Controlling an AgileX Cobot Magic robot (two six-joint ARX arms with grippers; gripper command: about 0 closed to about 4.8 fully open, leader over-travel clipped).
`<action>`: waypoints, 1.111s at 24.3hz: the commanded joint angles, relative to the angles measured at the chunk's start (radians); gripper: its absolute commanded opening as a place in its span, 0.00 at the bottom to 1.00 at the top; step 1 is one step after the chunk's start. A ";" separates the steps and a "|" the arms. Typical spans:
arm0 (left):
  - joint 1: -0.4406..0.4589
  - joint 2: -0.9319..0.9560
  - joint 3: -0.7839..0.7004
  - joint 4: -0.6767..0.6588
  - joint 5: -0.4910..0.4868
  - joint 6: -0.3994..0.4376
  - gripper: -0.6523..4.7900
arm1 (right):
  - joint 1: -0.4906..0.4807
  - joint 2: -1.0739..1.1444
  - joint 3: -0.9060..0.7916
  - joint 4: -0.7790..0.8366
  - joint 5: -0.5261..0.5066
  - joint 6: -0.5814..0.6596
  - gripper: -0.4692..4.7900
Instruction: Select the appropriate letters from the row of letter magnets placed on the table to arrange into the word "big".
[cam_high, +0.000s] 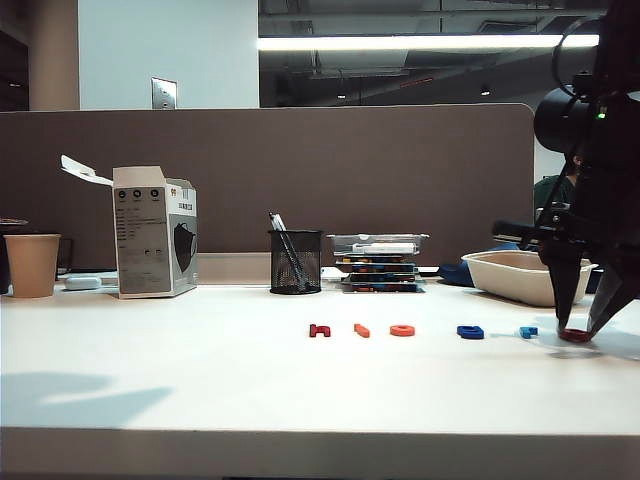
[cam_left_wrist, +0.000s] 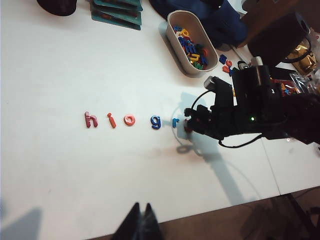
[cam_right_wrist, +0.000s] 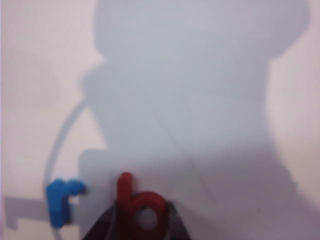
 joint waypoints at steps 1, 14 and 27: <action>0.002 -0.002 0.003 0.007 -0.004 0.004 0.11 | 0.019 -0.023 -0.006 -0.039 -0.007 -0.013 0.25; 0.002 -0.002 0.003 0.007 -0.004 0.004 0.11 | 0.148 -0.089 -0.007 -0.130 -0.036 -0.012 0.25; 0.002 -0.002 0.003 0.007 -0.004 0.004 0.11 | 0.398 -0.046 -0.008 -0.019 -0.037 0.157 0.25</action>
